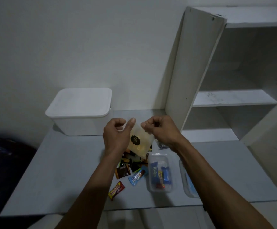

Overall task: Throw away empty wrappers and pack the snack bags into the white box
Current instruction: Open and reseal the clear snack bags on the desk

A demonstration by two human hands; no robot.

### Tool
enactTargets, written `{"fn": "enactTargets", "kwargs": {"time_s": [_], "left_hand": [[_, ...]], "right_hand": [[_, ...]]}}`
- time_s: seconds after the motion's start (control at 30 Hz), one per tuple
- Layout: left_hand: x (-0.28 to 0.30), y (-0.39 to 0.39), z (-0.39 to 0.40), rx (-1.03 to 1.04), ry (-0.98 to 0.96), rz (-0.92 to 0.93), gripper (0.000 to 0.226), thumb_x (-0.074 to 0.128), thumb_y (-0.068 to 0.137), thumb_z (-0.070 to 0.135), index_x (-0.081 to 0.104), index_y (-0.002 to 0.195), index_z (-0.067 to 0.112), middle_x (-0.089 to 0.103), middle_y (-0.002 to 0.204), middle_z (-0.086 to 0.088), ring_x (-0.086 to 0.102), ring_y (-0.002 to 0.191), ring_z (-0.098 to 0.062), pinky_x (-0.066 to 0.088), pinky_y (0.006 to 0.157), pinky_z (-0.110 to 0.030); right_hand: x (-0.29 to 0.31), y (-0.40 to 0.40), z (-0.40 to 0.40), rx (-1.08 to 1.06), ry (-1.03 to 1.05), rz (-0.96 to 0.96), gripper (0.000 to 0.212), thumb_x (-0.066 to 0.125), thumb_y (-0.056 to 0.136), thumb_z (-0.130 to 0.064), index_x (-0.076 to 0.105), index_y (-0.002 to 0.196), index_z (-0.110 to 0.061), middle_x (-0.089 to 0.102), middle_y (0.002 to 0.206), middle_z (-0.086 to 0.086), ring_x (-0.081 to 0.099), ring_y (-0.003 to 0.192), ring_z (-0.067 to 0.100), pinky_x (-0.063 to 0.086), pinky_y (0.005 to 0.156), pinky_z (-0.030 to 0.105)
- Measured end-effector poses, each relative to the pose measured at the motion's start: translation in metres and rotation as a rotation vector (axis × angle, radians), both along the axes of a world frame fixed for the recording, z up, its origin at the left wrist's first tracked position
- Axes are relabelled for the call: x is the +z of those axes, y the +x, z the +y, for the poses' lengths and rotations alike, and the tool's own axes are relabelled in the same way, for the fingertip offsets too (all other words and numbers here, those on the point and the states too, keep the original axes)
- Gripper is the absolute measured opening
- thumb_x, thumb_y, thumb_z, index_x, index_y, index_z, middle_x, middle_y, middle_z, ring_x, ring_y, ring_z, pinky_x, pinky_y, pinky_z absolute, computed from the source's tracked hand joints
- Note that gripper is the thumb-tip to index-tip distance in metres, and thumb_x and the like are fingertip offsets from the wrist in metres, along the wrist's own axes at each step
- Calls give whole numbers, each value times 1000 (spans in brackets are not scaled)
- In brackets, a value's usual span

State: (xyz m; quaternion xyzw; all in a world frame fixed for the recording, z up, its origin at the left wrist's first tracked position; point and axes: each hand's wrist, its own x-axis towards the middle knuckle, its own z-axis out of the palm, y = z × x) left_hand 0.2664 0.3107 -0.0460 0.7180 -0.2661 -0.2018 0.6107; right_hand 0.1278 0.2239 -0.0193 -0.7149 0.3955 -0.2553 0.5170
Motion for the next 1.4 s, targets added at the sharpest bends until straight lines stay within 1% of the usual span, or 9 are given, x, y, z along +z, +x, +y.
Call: {"fn": "enactTargets", "kwargs": {"time_s": [0.2, 0.33, 0.47, 0.83, 0.93, 1.07, 1.23, 1.3, 1.4], "left_hand": [[8, -11, 0, -16, 66, 129, 16, 72, 86, 25, 71, 70, 24, 71, 64, 8, 66, 66, -4, 49, 54, -14], [11, -12, 2, -26, 79, 189, 19, 68, 89, 15, 72, 70, 17, 69, 60, 6, 62, 56, -2, 51, 52, -17], [13, -13, 2, -55, 101, 166, 15, 65, 91, 16, 75, 84, 7, 66, 67, -8, 57, 59, -16, 48, 56, -26], [20, -9, 6, -27, 94, 182, 24, 66, 91, 19, 69, 67, 18, 65, 67, 5, 56, 63, -1, 44, 59, -19], [18, -15, 7, -74, 163, 179, 12, 68, 88, 19, 74, 78, 15, 72, 74, -3, 66, 68, -10, 49, 57, -22], [12, -18, 9, -73, 219, 202, 12, 66, 88, 16, 73, 80, 11, 72, 80, -10, 68, 65, -22, 49, 42, -21], [10, -16, 7, -91, 239, 278, 20, 64, 90, 14, 70, 71, 10, 73, 80, -16, 68, 66, -26, 55, 55, -31], [9, -14, 7, -90, 223, 296, 15, 63, 90, 11, 73, 79, 10, 73, 79, -10, 70, 71, -22, 57, 60, -29], [8, -12, 10, -91, 216, 290, 20, 62, 92, 11, 72, 75, 13, 70, 71, -2, 63, 59, -8, 47, 46, -15]], "right_hand": [[-15, 10, 10, -8, -39, -18, 15, 72, 88, -27, 72, 78, -16, 66, 70, -2, 58, 67, 8, 52, 68, 30], [-16, 14, 13, 0, -50, 4, 14, 69, 90, -28, 73, 84, -16, 70, 77, 5, 59, 67, 8, 53, 67, 28], [-17, 21, 15, -39, -44, 16, 17, 66, 92, -30, 72, 82, -17, 69, 76, 5, 58, 65, 8, 51, 62, 29], [-19, 9, 15, 3, 72, 5, 16, 67, 92, -28, 72, 82, -17, 68, 73, -1, 59, 66, 7, 48, 59, 24], [-25, 13, 19, -17, 2, 23, 20, 65, 93, -29, 71, 83, -13, 69, 78, 10, 58, 67, 10, 52, 65, 35], [-31, 14, 22, -48, 35, 14, 20, 64, 93, -27, 71, 80, -15, 67, 71, 1, 57, 64, 8, 52, 67, 32], [-34, 13, 27, -83, 120, -48, 21, 65, 93, -24, 69, 74, -17, 64, 66, -4, 56, 60, 5, 49, 65, 27], [-34, 13, 30, -72, 91, 3, 22, 64, 93, -27, 68, 73, -19, 64, 67, -5, 57, 63, 6, 50, 66, 28], [-35, 15, 34, -81, 77, 36, 24, 62, 95, -27, 69, 77, -13, 61, 66, -4, 54, 62, 7, 48, 62, 24]]}}
